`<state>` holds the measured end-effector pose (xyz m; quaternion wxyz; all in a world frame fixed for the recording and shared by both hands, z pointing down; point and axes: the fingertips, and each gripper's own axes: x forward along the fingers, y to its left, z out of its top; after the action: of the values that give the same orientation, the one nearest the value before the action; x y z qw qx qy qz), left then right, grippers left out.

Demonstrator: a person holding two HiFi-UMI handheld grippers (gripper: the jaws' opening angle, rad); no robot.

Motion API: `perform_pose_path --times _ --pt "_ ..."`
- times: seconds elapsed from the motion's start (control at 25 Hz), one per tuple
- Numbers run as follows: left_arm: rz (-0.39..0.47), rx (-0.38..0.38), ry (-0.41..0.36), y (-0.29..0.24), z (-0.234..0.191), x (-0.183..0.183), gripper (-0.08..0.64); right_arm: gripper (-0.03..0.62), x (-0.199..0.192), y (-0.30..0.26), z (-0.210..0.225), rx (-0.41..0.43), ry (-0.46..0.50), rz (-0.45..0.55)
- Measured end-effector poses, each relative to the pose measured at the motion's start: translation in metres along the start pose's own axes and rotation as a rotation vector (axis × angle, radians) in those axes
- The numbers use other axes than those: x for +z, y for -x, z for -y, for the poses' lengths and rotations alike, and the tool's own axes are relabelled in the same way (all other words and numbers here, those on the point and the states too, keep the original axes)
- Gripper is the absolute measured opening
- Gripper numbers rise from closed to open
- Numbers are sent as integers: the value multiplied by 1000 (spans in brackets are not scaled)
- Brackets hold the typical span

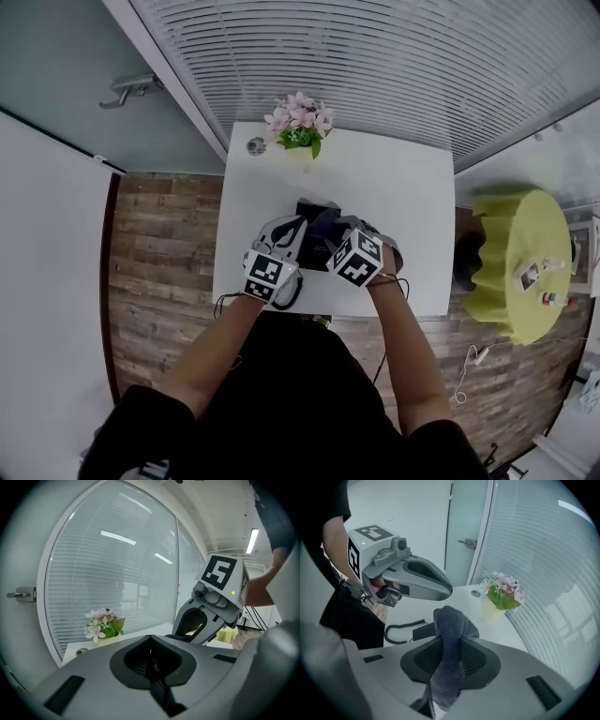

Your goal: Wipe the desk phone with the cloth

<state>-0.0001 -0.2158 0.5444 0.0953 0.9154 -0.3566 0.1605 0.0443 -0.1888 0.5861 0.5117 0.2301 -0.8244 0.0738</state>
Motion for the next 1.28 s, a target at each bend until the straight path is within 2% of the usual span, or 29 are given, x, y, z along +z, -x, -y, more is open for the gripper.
perform_pose_path --times 0.28,0.6,1.0,1.28 --pt "-6 -24 1 -24 -7 4 9 107 -6 -23 22 -12 4 -44" --pt "-31 -26 31 -38 -22 -10 9 107 -20 -53 38 -38 -21 -101" --pt "-63 -42 55 -42 -22 -31 9 107 -24 -64 36 -27 -42 -112" --pt "-77 -40 65 -39 -16 -44 9 107 -30 -67 18 22 -33 -131"
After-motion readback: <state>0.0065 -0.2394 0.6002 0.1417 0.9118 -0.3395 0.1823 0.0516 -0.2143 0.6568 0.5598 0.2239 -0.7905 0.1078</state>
